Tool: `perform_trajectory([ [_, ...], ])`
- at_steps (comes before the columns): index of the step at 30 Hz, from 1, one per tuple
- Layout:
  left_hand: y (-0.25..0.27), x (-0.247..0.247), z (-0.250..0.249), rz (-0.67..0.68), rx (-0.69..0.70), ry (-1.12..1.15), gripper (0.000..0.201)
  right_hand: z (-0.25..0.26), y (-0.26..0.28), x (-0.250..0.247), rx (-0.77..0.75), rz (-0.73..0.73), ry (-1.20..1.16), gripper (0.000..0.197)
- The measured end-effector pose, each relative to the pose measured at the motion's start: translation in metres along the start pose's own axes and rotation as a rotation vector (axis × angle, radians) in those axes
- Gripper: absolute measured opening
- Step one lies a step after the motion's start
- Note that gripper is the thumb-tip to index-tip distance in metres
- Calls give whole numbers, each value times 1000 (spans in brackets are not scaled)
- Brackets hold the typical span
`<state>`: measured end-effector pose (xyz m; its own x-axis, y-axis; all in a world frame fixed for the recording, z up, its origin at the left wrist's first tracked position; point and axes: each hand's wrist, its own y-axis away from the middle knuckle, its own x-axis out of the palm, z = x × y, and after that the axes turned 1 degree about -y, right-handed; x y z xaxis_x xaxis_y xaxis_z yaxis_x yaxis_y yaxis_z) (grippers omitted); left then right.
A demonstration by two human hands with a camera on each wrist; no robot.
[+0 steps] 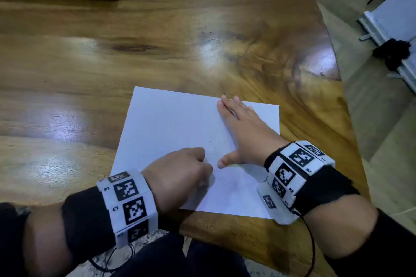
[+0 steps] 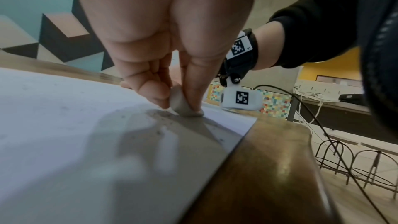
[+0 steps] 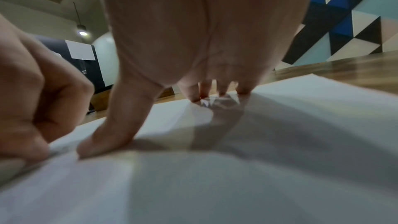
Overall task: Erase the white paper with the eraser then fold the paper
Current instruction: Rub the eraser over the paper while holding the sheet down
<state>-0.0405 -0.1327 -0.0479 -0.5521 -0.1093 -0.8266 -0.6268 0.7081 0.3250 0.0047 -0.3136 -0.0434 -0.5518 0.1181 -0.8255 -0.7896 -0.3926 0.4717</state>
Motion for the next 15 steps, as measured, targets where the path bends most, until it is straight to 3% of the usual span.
perform_trajectory([
  [2,0,2,2,22,-36,22,22,-2,1,-2,15,9,-47,131],
  [6,-5,-7,2,4,-107,148,6,-8,7,-5,63,-68,-104,121],
  [9,-25,-35,9,-27,-148,188,14,-8,10,-4,60,-68,-111,120],
  [15,-82,-82,29,-310,-329,154,16,-11,10,-1,52,-50,-141,126],
])
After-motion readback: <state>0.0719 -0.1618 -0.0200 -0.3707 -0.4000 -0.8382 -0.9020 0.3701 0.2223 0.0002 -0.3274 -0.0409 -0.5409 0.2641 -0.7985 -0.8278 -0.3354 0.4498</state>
